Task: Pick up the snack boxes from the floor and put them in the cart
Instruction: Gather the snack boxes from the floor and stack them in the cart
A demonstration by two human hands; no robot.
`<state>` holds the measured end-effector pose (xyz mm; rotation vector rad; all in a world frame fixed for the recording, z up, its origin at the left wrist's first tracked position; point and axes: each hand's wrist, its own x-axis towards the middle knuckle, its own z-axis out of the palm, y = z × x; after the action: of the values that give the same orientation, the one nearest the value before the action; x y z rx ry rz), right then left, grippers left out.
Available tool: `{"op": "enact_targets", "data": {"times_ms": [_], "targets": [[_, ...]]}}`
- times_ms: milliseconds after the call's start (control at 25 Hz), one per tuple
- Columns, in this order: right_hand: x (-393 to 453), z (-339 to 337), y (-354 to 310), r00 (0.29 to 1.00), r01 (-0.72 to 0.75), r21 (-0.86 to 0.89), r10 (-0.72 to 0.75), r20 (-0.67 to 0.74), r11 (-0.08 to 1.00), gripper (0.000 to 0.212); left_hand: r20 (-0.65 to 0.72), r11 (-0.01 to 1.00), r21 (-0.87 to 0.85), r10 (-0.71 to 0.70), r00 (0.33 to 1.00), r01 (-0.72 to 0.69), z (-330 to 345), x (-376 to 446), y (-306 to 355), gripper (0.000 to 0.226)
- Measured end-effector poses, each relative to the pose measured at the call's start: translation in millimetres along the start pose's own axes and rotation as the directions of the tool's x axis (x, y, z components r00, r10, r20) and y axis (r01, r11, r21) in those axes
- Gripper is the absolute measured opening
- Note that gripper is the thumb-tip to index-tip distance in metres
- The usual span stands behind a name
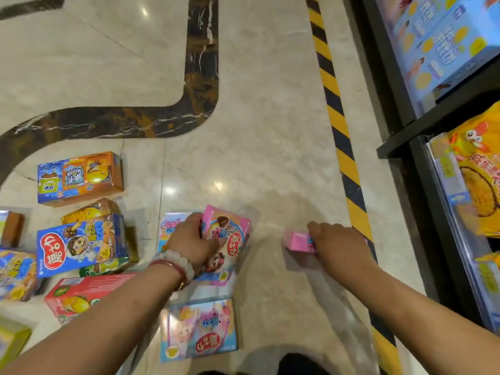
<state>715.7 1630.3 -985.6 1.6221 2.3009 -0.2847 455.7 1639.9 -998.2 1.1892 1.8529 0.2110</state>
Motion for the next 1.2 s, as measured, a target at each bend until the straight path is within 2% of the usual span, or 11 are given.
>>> {"op": "enact_targets", "data": {"times_ms": [80, 120, 200, 320, 360, 400, 560, 760, 960, 1080, 1200], "targets": [[-18, -45, -6, 0.977, -0.213, 0.118, 0.207, 0.057, 0.970, 0.031, -0.009, 0.998, -0.063, 0.006, 1.000, -0.006, -27, -29, 27, 0.035], [-26, -68, -8, 0.955, -0.297, 0.253, 0.283, 0.093, 0.921, 0.034, -0.001, 0.991, -0.133, -0.001, 1.000, 0.001, -44, -43, 46, 0.036], [-47, -106, -15, 0.898, -0.426, 0.559, 0.407, 0.166, 0.711, 0.039, 0.021, 0.967, -0.252, -0.021, 1.000, 0.026, -70, -77, 71, 0.035], [-95, -217, -22, 0.857, -0.455, 0.821, 0.420, 0.298, 0.344, 0.034, 0.087, 0.907, -0.415, -0.032, 0.996, 0.066, -148, -154, 132, 0.021], [-116, -268, -22, 0.856, -0.433, 0.860, 0.422, 0.298, 0.270, 0.034, 0.100, 0.880, -0.469, -0.030, 0.995, 0.073, -183, -186, 159, 0.020], [-121, -279, -27, 0.863, -0.410, 0.884, 0.409, 0.297, 0.223, 0.036, 0.134, 0.851, -0.517, -0.025, 0.991, 0.092, -191, -197, 164, 0.021], [-198, -466, -32, 0.878, -0.292, 0.951, 0.424, 0.225, 0.101, 0.040, 0.107, 0.762, -0.641, -0.025, 0.994, 0.088, -314, -319, 262, 0.017], [-269, -606, -38, 0.911, -0.132, 0.991, 0.399, 0.107, 0.036, 0.036, 0.072, 0.644, -0.765, 0.088, 0.994, -0.001, -411, -429, 340, 0.015], [-316, -680, -42, 0.926, -0.002, 0.999, 0.377, 0.017, -0.040, 0.036, 0.080, 0.556, -0.829, 0.234, 0.969, -0.066, -458, -502, 376, 0.034], [-330, -701, -49, 0.927, 0.058, 0.995, 0.374, -0.022, -0.085, 0.033, 0.095, 0.596, -0.797, 0.282, 0.955, -0.096, -475, -515, 385, 0.054], [-343, -712, -60, 0.916, 0.096, 0.983, 0.401, -0.025, -0.158, 0.032, 0.146, 0.631, -0.771, 0.303, 0.942, -0.083, -486, -519, 390, 0.056]]}}
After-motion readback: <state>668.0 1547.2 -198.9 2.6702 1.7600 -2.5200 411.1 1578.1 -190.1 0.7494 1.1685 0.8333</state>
